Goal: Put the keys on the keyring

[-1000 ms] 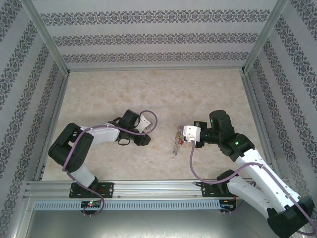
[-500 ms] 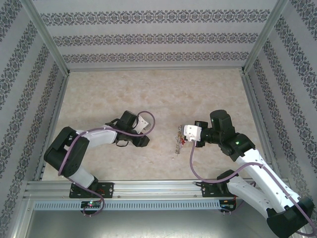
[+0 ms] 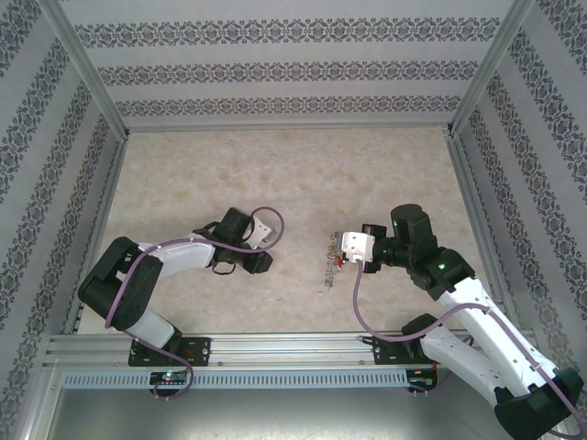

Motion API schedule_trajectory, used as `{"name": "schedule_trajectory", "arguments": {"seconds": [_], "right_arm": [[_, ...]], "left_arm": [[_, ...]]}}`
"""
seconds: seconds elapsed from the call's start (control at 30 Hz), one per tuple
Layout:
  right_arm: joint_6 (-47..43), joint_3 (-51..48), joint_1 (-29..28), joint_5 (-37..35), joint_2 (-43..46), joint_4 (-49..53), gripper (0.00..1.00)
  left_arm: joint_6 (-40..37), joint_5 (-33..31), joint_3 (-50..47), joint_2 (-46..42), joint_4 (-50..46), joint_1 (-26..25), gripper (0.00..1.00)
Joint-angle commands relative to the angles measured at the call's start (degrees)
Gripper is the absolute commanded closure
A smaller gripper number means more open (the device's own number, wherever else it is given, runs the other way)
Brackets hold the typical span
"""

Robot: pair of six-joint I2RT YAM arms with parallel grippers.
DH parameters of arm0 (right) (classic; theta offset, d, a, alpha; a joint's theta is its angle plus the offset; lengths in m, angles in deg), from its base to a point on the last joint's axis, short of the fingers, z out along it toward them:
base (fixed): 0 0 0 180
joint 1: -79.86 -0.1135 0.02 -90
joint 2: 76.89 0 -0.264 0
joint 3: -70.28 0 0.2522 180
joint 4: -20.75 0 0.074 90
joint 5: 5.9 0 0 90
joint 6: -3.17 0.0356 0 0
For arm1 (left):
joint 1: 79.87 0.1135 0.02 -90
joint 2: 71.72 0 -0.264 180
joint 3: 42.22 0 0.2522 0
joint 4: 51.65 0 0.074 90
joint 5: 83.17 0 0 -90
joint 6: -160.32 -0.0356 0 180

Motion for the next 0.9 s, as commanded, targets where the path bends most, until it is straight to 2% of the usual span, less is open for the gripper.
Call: {"name": "schedule_trajectory", "arguments": {"seconds": [0.0,0.13,0.33,0.7,0.87], "right_arm": [[0.47,1.47,0.68,0.27,1.33,-0.06,1.0],[0.76,1.16,0.68,0.49,1.21,-0.52,1.0],[0.45,1.08,0.68,0.44,1.29,-0.62,1.0],[0.42,0.06,0.66,0.2,2.68,-0.78,1.0],[0.42,-0.08,0.68,0.12,3.05,-0.69,1.0]], "left_arm": [[0.88,-0.29,1.24,2.28,-2.59,0.13,0.69],[-0.05,1.2,2.73,4.1,-3.6,-0.03,0.72],[-1.88,1.31,4.49,3.84,-5.05,-1.26,0.72],[-5.74,5.77,7.62,4.71,-8.29,-2.47,0.63],[-6.93,7.81,12.87,4.85,-15.14,-2.04,0.58]]}}
